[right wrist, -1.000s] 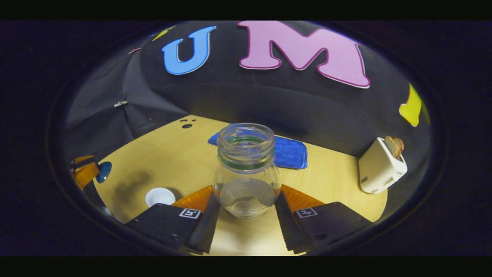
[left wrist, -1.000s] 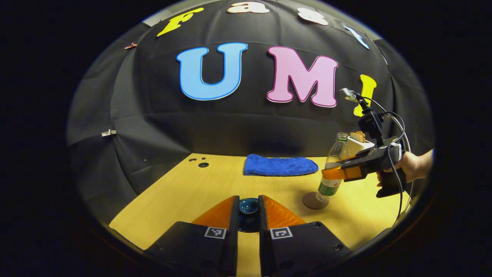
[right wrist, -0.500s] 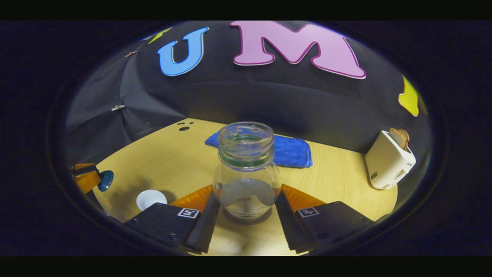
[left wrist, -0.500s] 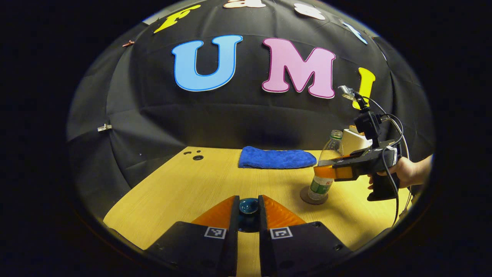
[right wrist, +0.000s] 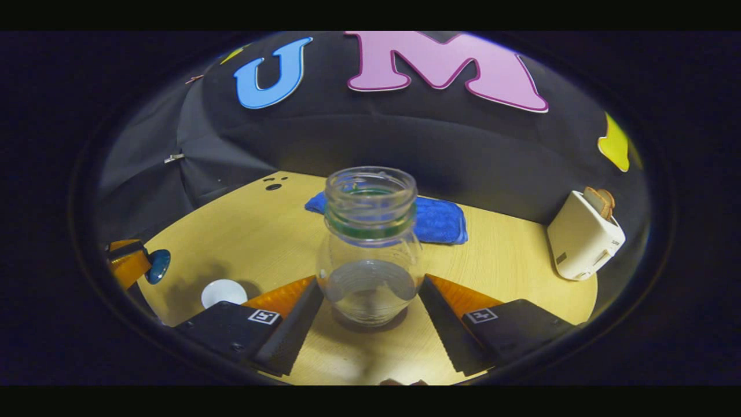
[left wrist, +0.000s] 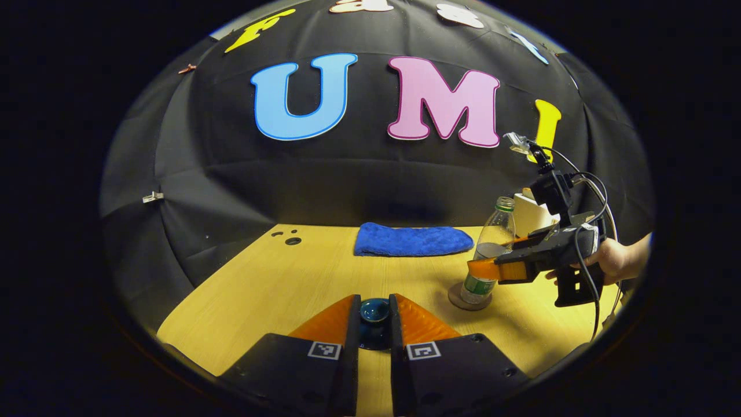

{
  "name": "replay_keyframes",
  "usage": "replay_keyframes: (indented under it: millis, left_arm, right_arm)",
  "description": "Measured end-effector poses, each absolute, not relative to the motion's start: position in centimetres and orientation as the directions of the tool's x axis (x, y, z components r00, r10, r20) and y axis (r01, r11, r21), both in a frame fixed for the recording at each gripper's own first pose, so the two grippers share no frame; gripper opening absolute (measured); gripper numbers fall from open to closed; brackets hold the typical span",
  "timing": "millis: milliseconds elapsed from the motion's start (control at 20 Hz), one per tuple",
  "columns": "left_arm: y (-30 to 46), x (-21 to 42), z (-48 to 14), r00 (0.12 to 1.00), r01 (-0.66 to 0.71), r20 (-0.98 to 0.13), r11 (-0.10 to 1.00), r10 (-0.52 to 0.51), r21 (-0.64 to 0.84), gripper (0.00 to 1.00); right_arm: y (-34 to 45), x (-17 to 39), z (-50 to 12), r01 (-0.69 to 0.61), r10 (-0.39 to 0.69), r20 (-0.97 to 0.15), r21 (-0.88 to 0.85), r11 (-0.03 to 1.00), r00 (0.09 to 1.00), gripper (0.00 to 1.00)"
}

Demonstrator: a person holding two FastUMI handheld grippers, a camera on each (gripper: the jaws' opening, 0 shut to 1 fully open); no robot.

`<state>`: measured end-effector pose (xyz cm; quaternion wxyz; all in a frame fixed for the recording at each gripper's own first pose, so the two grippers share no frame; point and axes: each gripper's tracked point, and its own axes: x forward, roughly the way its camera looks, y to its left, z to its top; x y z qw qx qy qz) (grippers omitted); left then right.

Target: Open the teacup lid with one hand, grasp the water bottle and pour water into the teacup with the other hand; after pouring, place the water bottle on the coaster and then close the teacup lid.

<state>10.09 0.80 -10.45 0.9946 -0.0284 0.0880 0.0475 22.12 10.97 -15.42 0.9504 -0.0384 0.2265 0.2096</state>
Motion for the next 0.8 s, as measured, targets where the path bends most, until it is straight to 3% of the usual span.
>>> replay_keyframes:
  millis: [50,400,450,500,700,800]
  left_arm:
    - [0.5,10.5,-10.7,0.98,-0.094,-0.18,0.994,0.083,-0.052,0.27]
    - [-2.0,13.3,-13.2,0.981,-0.037,-0.19,0.998,0.028,-0.044,0.27]
    - [-2.2,13.6,-13.9,0.98,-0.034,-0.196,0.998,0.023,-0.049,0.23]
    - [-2.4,13.8,-14.6,0.979,-0.032,-0.204,0.998,0.021,-0.051,0.27]
    - [-3.1,14.4,-16.8,0.976,-0.03,-0.217,0.998,0.018,-0.055,0.23]
    - [-3.2,14.6,-17.6,0.974,-0.034,-0.225,0.998,0.021,-0.055,0.27]
  right_arm:
    - [10.7,21.7,-15.7,-0.415,0.379,-0.454,0.023,0.909,0.806,1.0]
    - [7.1,16.5,-17.3,-0.411,0.343,-0.442,-0.066,0.909,0.829,0.99]
    - [6.5,15.6,-17.6,-0.41,0.336,-0.446,-0.077,0.909,0.829,0.99]
    - [6.1,14.6,-17.9,-0.408,0.333,-0.451,-0.079,0.909,0.828,0.98]
    - [5.2,12.3,-18.5,-0.394,0.33,-0.468,-0.042,0.918,0.82,0.99]
    - [5.0,11.9,-18.5,-0.376,0.318,-0.469,-0.033,0.926,0.824,0.99]
